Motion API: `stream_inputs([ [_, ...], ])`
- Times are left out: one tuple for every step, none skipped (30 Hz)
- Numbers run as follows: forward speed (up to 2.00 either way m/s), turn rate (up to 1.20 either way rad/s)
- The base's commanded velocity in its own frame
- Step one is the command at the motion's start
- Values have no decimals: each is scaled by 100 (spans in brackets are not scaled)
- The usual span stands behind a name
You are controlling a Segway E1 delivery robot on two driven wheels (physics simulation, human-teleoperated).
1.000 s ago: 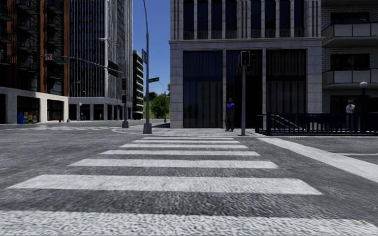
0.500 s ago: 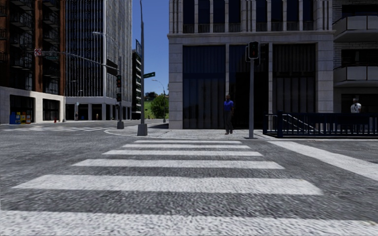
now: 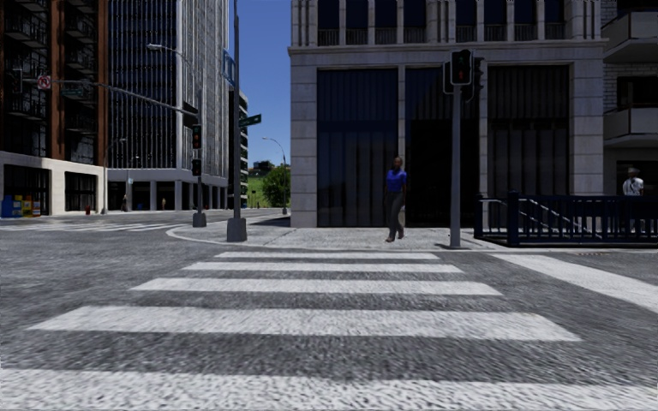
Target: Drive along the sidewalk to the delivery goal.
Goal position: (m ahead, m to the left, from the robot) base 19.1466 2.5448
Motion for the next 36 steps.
stream_inputs([
  [200,0],
  [200,0],
  [200,0],
  [200,0],
  [200,0],
  [200,0],
  [200,0],
  [200,0],
  [200,0],
  [200,0],
  [200,0],
  [200,0],
  [200,0],
  [200,0],
  [200,0],
  [200,0],
  [200,0],
  [200,0],
  [200,0],
  [200,0],
  [200,0],
  [200,0],
  [200,0],
  [200,17],
  [200,67],
  [200,120],
  [200,120],
  [200,120],
  [200,120],
  [200,51],
  [200,3],
  [200,0],
  [200,0],
  [200,0],
  [200,0],
  [200,0],
])
